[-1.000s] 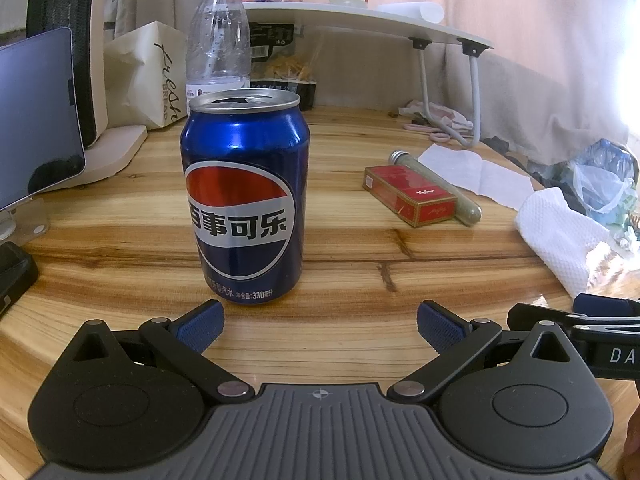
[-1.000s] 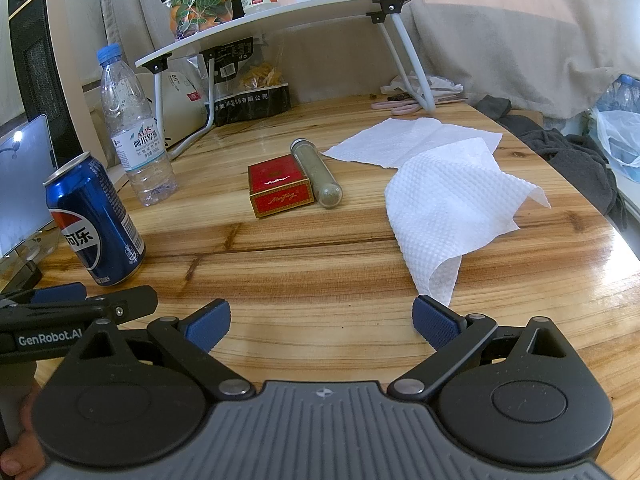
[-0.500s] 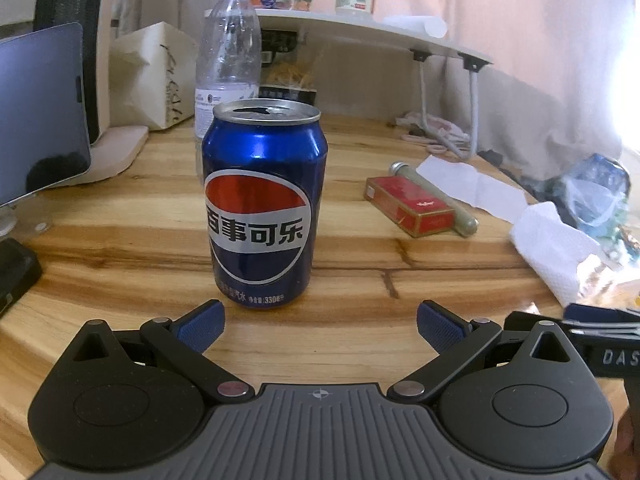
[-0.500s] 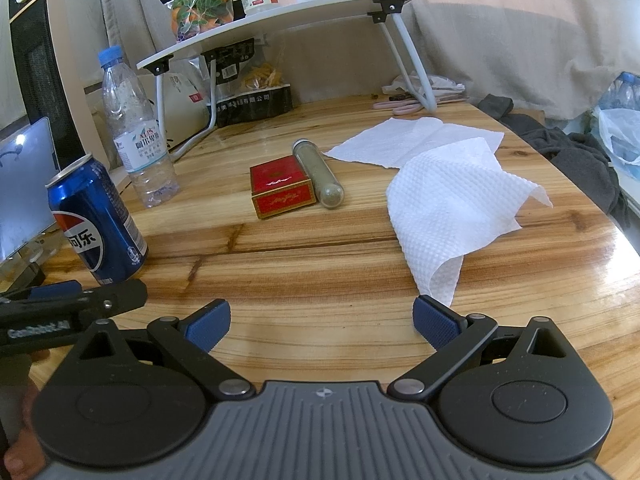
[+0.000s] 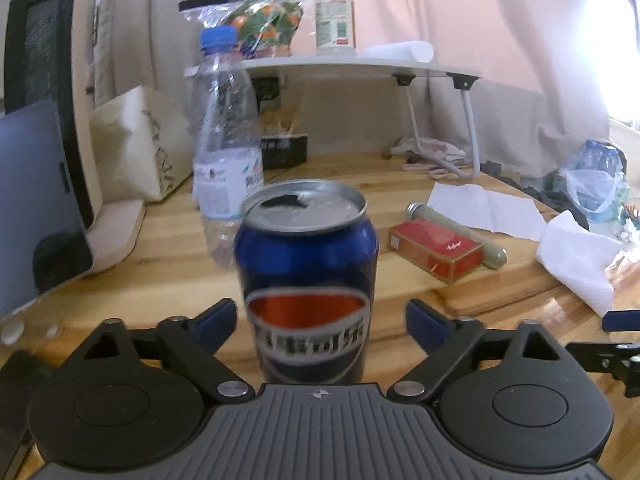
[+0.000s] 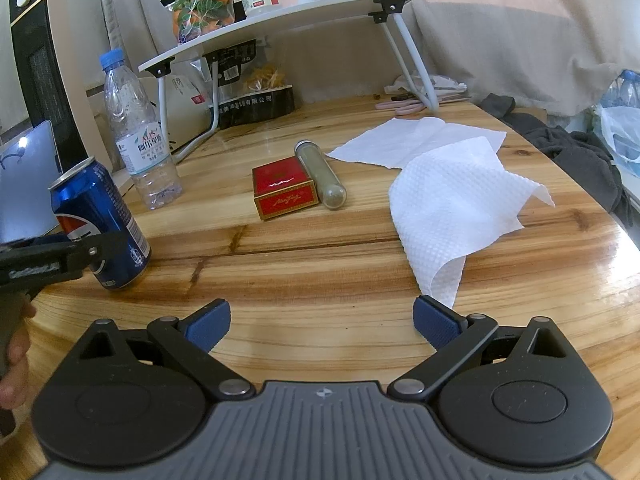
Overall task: Clean container
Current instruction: 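Grasp the blue Pepsi can with the left gripper and lift it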
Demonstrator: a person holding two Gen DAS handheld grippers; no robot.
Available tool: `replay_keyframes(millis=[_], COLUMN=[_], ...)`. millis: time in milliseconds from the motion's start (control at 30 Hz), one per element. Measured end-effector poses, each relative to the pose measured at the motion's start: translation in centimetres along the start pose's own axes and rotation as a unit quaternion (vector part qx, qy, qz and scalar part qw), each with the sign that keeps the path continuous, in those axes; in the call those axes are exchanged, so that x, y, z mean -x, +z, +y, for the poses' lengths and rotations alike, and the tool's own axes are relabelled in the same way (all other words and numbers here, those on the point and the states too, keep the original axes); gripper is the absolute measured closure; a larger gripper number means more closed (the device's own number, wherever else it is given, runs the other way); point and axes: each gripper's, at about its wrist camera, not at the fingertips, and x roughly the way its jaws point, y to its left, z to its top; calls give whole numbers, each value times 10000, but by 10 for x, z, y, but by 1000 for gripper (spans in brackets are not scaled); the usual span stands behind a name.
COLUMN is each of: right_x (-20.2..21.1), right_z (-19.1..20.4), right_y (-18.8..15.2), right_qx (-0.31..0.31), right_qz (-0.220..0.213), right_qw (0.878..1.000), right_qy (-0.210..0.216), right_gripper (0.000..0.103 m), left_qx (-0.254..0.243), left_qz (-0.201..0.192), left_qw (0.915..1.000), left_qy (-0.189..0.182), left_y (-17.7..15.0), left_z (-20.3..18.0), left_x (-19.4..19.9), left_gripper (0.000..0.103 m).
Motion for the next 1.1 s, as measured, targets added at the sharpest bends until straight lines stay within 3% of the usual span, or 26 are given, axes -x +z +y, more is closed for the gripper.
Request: replay_keyframes(millis=[67,233,400,600,767,900,1033,1100], right_x=[0,0,-1,-2,13,20,1,-16], right_z=[-1,0,2,5,10,20,0,-12], right_y=[0,0,0,0,6,28,66,81], right_qx=[-12,-1,51,150,828,2060,2168,2192], right_qz=[-4,1,20,60,-89,-344,-80,103], right_qw=[10000,10000,10000,9998,9964,9751,9741,9731], right_qy=[10,0,-44,-116,-170,-740,-638,-701], right_gripper=[0,0,0,0,0,0,0,7], left_qx=[5,121,-256,-346,-141,-101,-95,-69], left_qz=[41,-117,-296,-272,-237,-383,-341,-333], left_qw=[10000,9995,9978,9945,9901,9879,9869,9860], left_qy=[-14,-262,-531,-945,-1373,-1502,-1575,-1630], left_y=[2,9,24,30,28,25,19,18], left_z=[-1,1,-16,-28,-23,-20,-18,-18], left_x=[-6,-7,-16,-27,-25,-13,-15,-16], left_gripper=[36,37,37,37,37,37,37,36])
